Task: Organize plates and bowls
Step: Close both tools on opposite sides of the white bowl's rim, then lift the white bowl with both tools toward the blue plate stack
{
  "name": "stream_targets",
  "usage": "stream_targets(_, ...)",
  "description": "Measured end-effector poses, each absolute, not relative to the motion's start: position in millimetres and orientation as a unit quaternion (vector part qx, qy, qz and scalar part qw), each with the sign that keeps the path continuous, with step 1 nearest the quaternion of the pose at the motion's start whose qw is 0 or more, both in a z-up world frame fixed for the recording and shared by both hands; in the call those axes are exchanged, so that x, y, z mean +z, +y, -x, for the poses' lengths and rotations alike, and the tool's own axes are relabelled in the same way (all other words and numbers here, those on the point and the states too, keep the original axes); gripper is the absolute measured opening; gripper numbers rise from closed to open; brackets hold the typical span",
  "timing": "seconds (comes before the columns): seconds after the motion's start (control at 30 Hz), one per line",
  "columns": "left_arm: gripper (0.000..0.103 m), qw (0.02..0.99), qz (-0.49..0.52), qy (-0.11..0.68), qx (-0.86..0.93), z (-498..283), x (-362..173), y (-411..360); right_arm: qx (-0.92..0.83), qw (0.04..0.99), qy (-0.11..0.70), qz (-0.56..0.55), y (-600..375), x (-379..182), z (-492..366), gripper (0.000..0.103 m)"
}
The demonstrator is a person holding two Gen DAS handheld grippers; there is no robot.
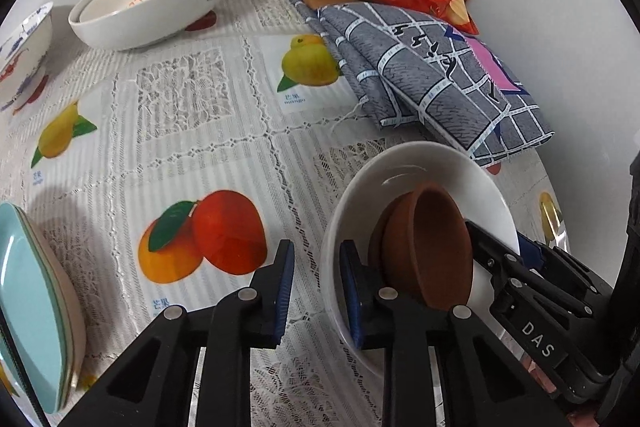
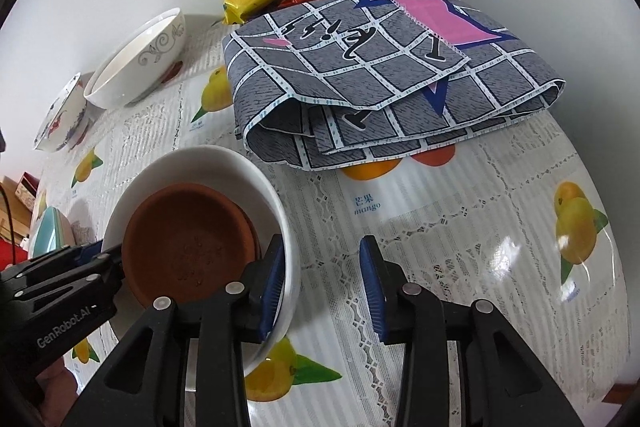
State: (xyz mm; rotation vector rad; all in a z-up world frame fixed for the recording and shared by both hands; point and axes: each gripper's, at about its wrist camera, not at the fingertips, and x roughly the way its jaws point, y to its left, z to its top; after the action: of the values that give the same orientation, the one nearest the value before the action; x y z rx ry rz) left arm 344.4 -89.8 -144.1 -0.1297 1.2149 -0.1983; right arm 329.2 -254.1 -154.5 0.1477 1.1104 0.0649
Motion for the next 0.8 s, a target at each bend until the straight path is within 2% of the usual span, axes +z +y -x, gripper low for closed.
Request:
stream_targets(0.1, 0.022, 0.814, 0.059, 0.571, -0.090, -344.4, -146.6, -91.6, 0.036, 0.854, 0.515, -0.067, -254.0, -154.3, -327.1, 0.039)
stream_targets(0.37, 0.020, 0.817, 0.059, 0.566, -0.089, -344.5, -149.8, -91.8, 0.029, 0.866, 0.496, -0.057, -250.3, -152.6, -323.1, 0.038)
stream_targets(0.5, 0.011, 0.821, 0.059, 0.560, -0.098, -342.6, -148.1, -96.2, 0.039, 0.861, 0.499, -0.083, -253.1, -154.4, -324.1, 0.031)
stream_targets(0.57, 0.011, 0.822, 0.054, 0.558, -0.095, -342.8, -147.2, -97.8, 0.045, 0.858, 0.504, -0.088, -252.9, -154.5, -326.3, 0.026)
stream_targets(0.67, 0.011, 0.822, 0.058, 0.559, -0.095, -342.7, -147.3, -96.6, 0.059, 0.857, 0.502, -0.096, -248.4, -153.9, -326.2, 0.012)
stream_targets(0.8, 0.011, 0.823, 0.064, 0.557, -0.097, -340.9, -147.6, -93.9, 0.049, 0.860, 0.501, -0.088, -243.3, -151.9, -325.5, 0.009)
